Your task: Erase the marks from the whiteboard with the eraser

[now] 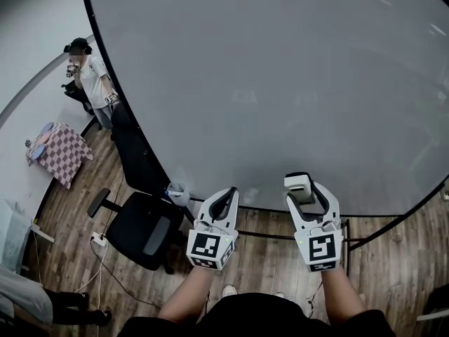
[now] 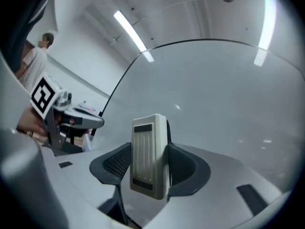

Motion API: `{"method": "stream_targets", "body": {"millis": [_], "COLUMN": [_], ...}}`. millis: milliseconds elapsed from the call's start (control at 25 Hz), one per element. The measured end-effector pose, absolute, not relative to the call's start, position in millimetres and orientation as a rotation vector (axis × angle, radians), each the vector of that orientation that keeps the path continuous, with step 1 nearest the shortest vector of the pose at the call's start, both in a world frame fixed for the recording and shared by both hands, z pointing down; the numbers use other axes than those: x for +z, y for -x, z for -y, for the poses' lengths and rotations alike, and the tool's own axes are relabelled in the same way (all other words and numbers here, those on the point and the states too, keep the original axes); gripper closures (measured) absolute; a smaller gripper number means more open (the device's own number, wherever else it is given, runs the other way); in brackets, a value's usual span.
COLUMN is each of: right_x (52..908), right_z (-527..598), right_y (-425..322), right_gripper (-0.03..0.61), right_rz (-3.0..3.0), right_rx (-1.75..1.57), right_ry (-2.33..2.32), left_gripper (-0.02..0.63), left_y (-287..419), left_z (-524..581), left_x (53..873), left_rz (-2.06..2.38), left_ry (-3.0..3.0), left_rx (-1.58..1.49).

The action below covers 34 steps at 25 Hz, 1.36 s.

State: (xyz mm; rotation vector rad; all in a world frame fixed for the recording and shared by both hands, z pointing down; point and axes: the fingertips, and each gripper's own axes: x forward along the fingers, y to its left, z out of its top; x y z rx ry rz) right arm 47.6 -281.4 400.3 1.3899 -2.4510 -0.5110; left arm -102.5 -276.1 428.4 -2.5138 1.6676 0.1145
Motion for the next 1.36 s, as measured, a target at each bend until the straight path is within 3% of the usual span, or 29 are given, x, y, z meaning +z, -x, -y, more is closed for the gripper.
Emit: {"method": "stream_targets", "body": {"millis": [280,1360], "right_x": [397,377], "right_z": [265,244], "right_y": [-86,-125], "right_gripper": [0.318,0.321], "right_rz": [2.639,2.736], "right_rx": [-0.245,-0.292], "right_ry": [-1.494,-1.618], "left_gripper": [0.594,0.594], "left_y": [82,58], "left_z": [274,261], "left_x": [436,437], "left_rz": [-1.638,-1.6], "left_ry": [2.561,2.602], "left_rx": [0.122,0.105]}}
